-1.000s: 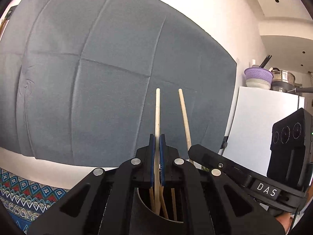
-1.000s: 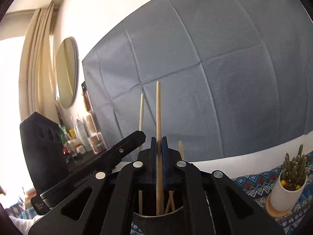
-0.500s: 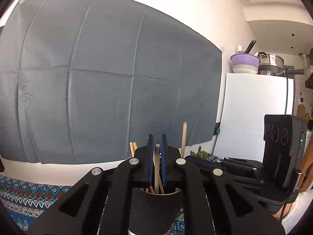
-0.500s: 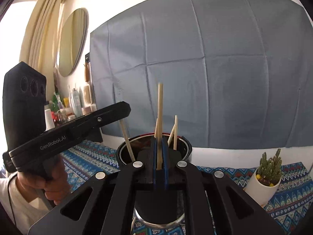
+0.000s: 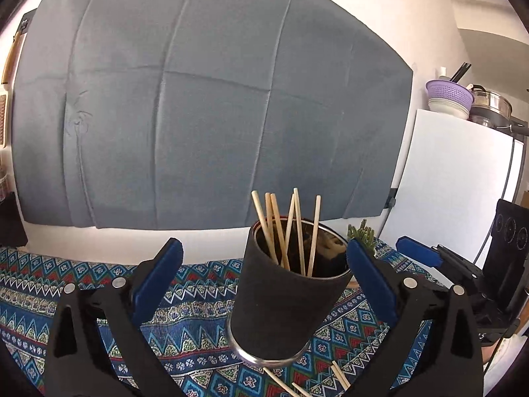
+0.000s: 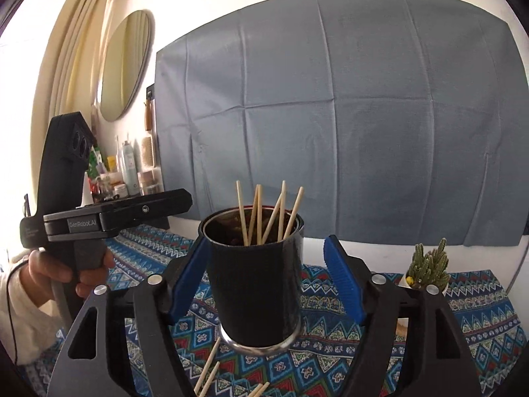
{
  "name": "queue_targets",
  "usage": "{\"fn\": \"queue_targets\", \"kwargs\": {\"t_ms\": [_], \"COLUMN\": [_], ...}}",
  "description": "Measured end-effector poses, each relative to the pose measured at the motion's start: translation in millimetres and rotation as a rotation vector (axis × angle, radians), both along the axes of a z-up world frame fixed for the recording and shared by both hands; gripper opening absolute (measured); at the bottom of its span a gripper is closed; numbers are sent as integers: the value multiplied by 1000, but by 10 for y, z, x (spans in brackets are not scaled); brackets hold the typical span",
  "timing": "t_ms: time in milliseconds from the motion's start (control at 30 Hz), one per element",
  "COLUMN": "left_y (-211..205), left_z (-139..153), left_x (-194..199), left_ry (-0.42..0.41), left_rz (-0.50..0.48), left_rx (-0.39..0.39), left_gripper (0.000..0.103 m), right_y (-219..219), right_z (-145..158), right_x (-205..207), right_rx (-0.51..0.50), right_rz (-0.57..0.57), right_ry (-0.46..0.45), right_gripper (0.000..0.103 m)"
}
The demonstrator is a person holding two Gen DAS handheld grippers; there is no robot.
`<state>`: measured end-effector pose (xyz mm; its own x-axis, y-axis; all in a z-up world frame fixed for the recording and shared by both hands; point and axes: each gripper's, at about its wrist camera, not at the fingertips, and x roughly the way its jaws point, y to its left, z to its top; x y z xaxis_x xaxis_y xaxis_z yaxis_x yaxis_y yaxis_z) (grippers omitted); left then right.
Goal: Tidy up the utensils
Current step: 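Open both tools to release the sticks into the holder, then move both tools back down over the loose sticks on the cloth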
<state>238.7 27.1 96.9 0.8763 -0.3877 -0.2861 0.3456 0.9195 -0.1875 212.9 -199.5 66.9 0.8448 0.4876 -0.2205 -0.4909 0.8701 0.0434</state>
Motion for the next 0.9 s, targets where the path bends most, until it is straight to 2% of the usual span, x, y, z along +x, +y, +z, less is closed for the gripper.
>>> {"fn": "queue_targets", "kwargs": {"t_ms": [133, 300, 433, 600, 767, 900], "left_y": [20, 14, -31, -22, -85, -170], "left_z": [-92, -188, -268, -375, -500, -639], "left_x": [-34, -67, -78, -83, -123, -148], "left_ry": [52, 123, 159, 220, 259, 321], "left_rz": [3, 11, -15, -21, -32, -66], "left_rx": [13, 13, 56, 78, 132, 163], "left_gripper": [97, 97, 97, 97, 97, 97], "right_y": [21, 74, 109, 76, -7, -44], "right_z": [-81, -172, -277, -452, -585, -694], "right_x": [-88, -177, -220, -226, -223, -209], "right_rx": [-30, -74, -107, -149, -164, -181], "right_rz": [12, 26, 9, -68, -87, -94], "right_ry": [30, 61, 110, 254, 385, 476], "right_gripper": [85, 86, 87, 87, 88, 88]}}
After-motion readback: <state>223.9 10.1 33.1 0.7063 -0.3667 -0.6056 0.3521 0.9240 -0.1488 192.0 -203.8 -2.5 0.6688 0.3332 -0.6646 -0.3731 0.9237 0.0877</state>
